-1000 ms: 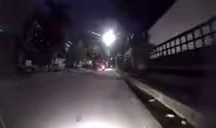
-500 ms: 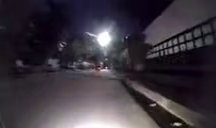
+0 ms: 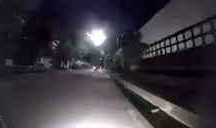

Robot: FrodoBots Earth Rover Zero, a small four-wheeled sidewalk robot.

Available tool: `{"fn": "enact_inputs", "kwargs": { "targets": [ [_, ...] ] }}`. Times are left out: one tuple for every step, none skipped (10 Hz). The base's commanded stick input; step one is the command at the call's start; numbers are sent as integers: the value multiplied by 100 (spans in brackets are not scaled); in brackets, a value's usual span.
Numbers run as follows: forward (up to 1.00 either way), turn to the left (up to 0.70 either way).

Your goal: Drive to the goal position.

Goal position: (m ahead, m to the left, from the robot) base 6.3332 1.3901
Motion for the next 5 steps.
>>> {"fn": "enact_inputs", "kwargs": {
  "targets": [
    [50, 0],
    [50, 0],
    [50, 0],
    [50, 0],
    [50, 0]
  ]
}}
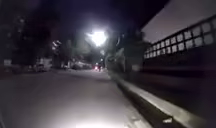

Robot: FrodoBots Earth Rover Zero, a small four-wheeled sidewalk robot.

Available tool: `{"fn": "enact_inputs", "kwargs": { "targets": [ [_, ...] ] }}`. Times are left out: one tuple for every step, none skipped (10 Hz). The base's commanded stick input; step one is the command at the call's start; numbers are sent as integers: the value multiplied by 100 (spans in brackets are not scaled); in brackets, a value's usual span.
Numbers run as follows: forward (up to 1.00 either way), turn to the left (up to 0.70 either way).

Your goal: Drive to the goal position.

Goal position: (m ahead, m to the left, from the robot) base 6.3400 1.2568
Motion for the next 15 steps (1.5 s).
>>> {"fn": "enact_inputs", "kwargs": {
  "targets": [
    [50, 0],
    [50, 0],
    [50, 0],
    [50, 0],
    [50, 0],
    [50, 0],
    [50, 0],
    [50, 0],
    [50, 0],
    [50, 0],
    [50, 0],
    [50, 0],
    [50, 0],
    [50, 0],
    [50, 0]
  ]
}}
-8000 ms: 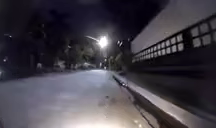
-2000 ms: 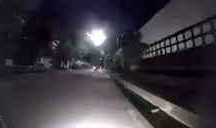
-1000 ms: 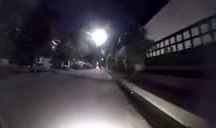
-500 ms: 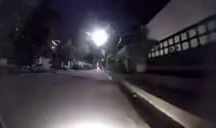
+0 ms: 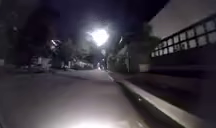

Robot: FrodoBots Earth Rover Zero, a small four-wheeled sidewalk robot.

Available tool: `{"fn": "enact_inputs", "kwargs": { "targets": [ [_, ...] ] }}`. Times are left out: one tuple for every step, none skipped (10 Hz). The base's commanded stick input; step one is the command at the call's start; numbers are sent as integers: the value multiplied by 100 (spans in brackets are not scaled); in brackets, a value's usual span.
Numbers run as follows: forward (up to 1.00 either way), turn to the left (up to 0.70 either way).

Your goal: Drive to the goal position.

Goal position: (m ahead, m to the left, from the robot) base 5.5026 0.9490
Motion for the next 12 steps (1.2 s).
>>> {"fn": "enact_inputs", "kwargs": {
  "targets": [
    [50, 0],
    [50, 0],
    [50, 0],
    [50, 0],
    [50, 0],
    [50, 0],
    [50, 0],
    [50, 0],
    [50, 0],
    [50, 0],
    [50, 0],
    [50, 0]
  ]
}}
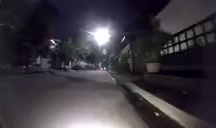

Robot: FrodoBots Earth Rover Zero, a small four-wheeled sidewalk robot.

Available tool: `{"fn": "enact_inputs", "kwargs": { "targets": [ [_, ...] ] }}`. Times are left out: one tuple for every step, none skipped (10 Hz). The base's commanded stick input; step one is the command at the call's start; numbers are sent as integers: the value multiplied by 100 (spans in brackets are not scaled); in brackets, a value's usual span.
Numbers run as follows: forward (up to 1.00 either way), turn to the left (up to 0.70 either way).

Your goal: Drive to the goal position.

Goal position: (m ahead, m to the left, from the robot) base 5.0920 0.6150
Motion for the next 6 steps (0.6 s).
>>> {"fn": "enact_inputs", "kwargs": {
  "targets": [
    [50, 0],
    [50, 0],
    [50, 0],
    [50, 0],
    [50, 0],
    [50, 0]
  ]
}}
